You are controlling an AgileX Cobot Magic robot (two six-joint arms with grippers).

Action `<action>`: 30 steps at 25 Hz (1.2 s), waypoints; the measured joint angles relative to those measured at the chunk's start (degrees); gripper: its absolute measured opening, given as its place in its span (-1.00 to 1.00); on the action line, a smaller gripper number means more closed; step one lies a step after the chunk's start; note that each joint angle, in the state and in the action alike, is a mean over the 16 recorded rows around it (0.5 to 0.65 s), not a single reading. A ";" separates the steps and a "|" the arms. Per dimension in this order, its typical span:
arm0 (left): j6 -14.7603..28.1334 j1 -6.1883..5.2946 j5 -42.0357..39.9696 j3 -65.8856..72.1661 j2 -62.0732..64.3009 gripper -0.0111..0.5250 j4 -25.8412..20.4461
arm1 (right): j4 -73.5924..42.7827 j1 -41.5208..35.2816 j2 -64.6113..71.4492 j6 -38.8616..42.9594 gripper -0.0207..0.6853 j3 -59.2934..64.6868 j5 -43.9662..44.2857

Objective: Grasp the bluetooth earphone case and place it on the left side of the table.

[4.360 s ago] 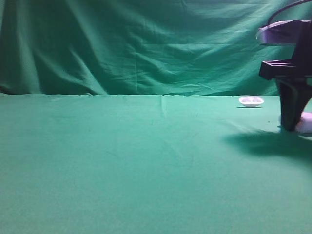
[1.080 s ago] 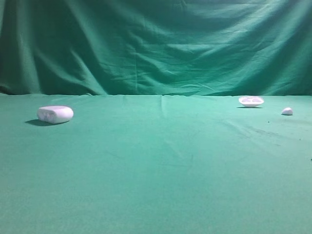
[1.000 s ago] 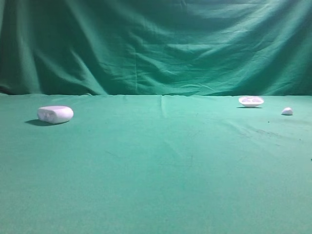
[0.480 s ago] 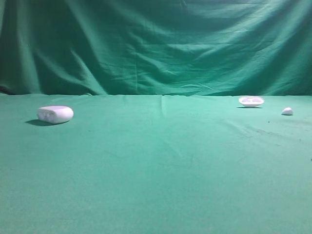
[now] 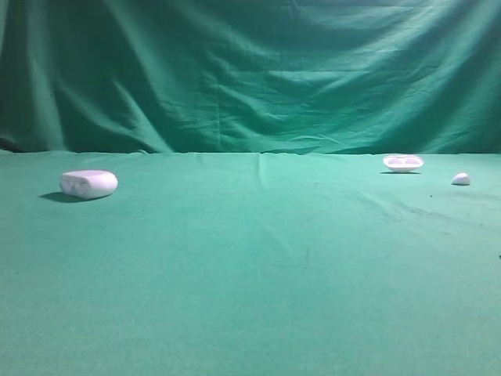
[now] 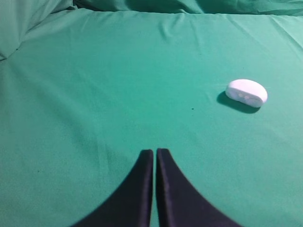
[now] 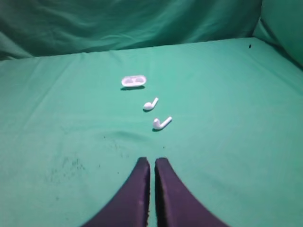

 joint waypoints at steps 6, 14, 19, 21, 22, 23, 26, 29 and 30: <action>0.00 0.00 0.00 0.00 0.00 -0.96 0.00 | -0.09 -0.17 -0.83 -0.01 -0.94 2.37 -0.46; 0.00 0.00 0.00 0.00 0.00 -0.96 0.00 | -0.10 -0.17 -0.84 0.07 -0.94 2.63 -0.76; 0.00 0.00 0.00 0.00 0.00 -0.96 0.00 | -0.10 -0.17 -0.84 0.11 -0.94 2.64 -0.81; 0.00 0.00 0.00 0.00 0.00 -0.96 0.00 | -0.10 -0.17 -0.84 0.12 -0.94 2.64 -0.81; 0.00 0.00 0.00 0.00 0.00 -0.96 0.00 | -0.10 -0.17 -0.84 0.13 -0.94 2.64 -0.81; 0.00 0.00 0.00 0.00 0.00 -0.96 0.00 | -0.10 -0.17 -0.84 0.14 -0.94 2.64 -0.81; 0.00 0.00 0.00 0.00 0.00 -0.96 0.00 | -0.10 -0.17 -0.84 0.15 -0.94 2.64 -0.81; 0.00 0.00 0.00 0.00 0.00 -0.96 0.00 | -0.10 -0.17 -0.84 0.17 -0.94 2.64 -0.81; 0.00 0.00 0.00 0.00 0.00 -0.96 0.00 | -0.10 -0.17 -0.84 0.18 -0.94 2.64 -0.81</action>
